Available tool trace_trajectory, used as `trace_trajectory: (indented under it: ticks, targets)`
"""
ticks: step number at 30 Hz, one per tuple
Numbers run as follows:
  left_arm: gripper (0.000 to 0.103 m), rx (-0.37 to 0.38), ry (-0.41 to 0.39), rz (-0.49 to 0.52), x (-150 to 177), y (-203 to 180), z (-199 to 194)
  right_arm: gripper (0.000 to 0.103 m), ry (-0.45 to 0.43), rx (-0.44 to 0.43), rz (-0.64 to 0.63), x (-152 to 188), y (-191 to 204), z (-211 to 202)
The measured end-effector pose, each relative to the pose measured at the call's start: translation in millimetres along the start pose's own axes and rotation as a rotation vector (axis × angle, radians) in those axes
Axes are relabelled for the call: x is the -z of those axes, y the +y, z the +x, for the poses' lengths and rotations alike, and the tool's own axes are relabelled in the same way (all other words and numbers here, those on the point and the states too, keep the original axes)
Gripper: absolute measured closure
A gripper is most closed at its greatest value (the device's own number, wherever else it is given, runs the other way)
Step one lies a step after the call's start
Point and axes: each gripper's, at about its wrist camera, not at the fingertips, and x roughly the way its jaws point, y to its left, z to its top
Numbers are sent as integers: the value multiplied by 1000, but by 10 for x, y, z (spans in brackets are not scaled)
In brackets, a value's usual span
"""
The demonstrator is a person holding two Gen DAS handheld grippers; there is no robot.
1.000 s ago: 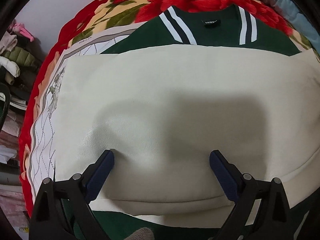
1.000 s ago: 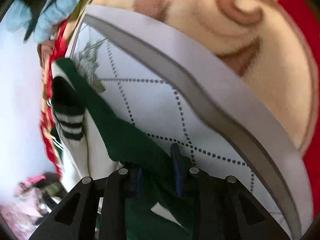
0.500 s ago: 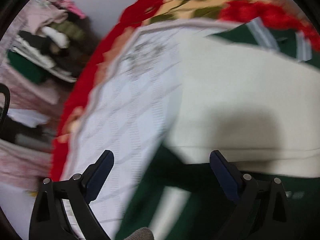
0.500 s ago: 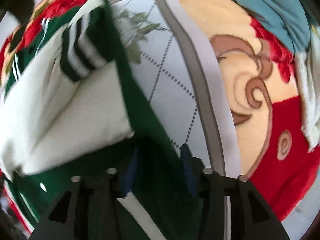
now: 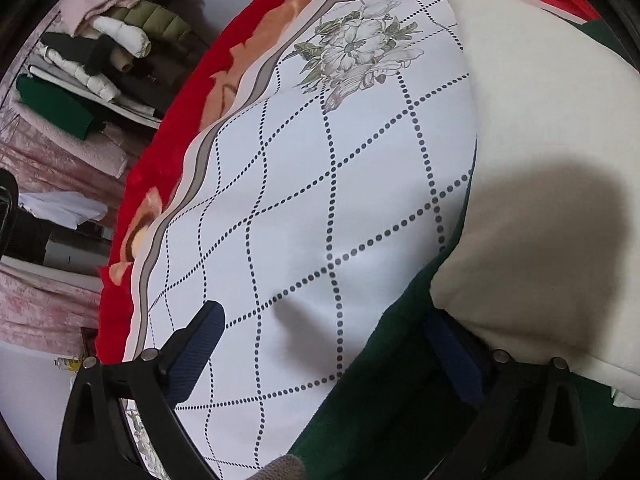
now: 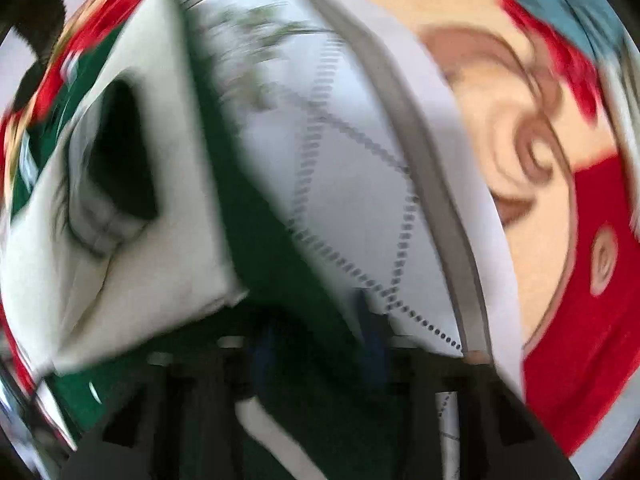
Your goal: Fold large clothes
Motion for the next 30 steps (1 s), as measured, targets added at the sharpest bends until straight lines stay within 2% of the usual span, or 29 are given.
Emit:
trace_trajectory:
  ticks: [3, 4, 7, 8, 9, 11, 12, 14, 17, 18, 19, 20, 21, 23, 24, 26, 27, 28, 30]
  targets:
    - [0, -8, -17, 18, 20, -1, -73, 84, 31, -150, 299, 138, -317, 2]
    - [0, -12, -23, 26, 28, -2, -114, 90, 41, -181, 352, 177, -360, 1]
    - [0, 3, -39, 31, 82, 84, -276, 94, 104, -271, 457, 369, -449, -45]
    - [0, 5, -47, 30, 111, 128, -341, 94, 126, -283, 449, 429, -441, -73]
    - [0, 22, -51, 27, 141, 173, -408, 94, 142, -253, 387, 463, -396, -118]
    - [0, 45, -62, 40, 198, 204, -553, 92, 137, -113, 205, 509, -92, -97]
    - [0, 58, -74, 45, 232, 204, -653, 86, 120, -22, 100, 548, 36, -193]
    - [0, 93, -106, 54, 265, 164, -852, 84, 93, 48, 13, 594, 224, -339]
    - [0, 120, -154, 56, 192, 52, -1065, 84, -3, 2, -4, 644, 425, -632]
    - [0, 125, -160, 52, 146, 23, -1090, 80, -45, -49, 7, 604, 494, -710]
    - [0, 135, -164, 46, 92, -23, -1113, 56, -85, -106, 18, 569, 565, -760]
    - [0, 148, -164, 39, 8, -101, -1123, 37, -111, -141, 24, 398, 521, -733]
    - [0, 152, -167, 34, -43, -156, -1134, 7, -141, -189, 30, 308, 614, -684]
    - [0, 146, -185, 37, -173, -304, -1146, 4, -130, -203, 24, -25, 664, -461]
    - [0, 142, -193, 42, -220, -366, -1154, 5, -86, -202, 19, -122, 767, -287]
    - [0, 134, -207, 60, -318, -498, -1162, 44, -13, -182, -25, -210, 911, -33]
    - [0, 129, -212, 72, -358, -566, -1166, 77, -30, -105, -77, -208, 983, -1]
    - [0, 126, -214, 83, -387, -613, -1164, 89, -66, -58, -112, -289, 1041, 92]
    - [0, 138, -216, 104, -419, -692, -1153, 91, -172, 37, -125, -272, 1043, -80]
